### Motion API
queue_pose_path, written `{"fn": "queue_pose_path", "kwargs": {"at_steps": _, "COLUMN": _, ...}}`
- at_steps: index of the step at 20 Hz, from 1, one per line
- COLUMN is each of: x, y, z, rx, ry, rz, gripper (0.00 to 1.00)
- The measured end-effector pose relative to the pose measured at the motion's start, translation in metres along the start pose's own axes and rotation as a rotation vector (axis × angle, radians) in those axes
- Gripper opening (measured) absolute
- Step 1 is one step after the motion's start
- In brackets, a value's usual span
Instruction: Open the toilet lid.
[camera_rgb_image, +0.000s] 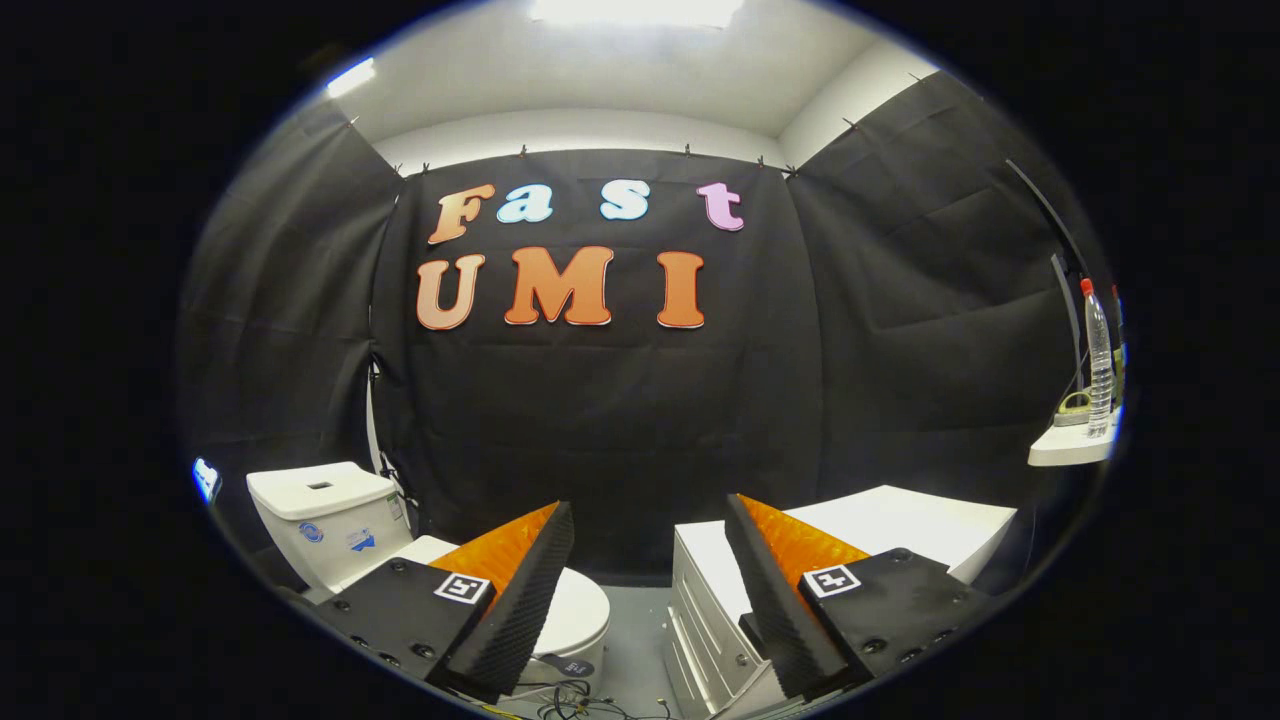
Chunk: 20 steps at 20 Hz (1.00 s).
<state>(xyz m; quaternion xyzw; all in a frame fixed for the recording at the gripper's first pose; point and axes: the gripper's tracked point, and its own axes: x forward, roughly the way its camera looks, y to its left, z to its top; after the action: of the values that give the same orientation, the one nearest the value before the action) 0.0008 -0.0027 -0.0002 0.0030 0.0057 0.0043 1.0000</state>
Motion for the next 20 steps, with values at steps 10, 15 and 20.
{"fn": "queue_pose_path", "kwargs": {"at_steps": 10, "x": -0.0003, "y": -0.0004, "z": 0.0006, "rx": 0.001, "ry": -0.001, "rz": 0.003, "gripper": 0.98}}
{"fn": "queue_pose_path", "kwargs": {"at_steps": 15, "x": -0.0016, "y": 0.0018, "z": 0.0009, "rx": -0.002, "ry": -0.002, "rz": 0.009, "gripper": 0.98}}
{"fn": "queue_pose_path", "kwargs": {"at_steps": 20, "x": -0.0003, "y": -0.0003, "z": 0.0010, "rx": 0.000, "ry": -0.003, "rz": 0.009, "gripper": 0.98}}
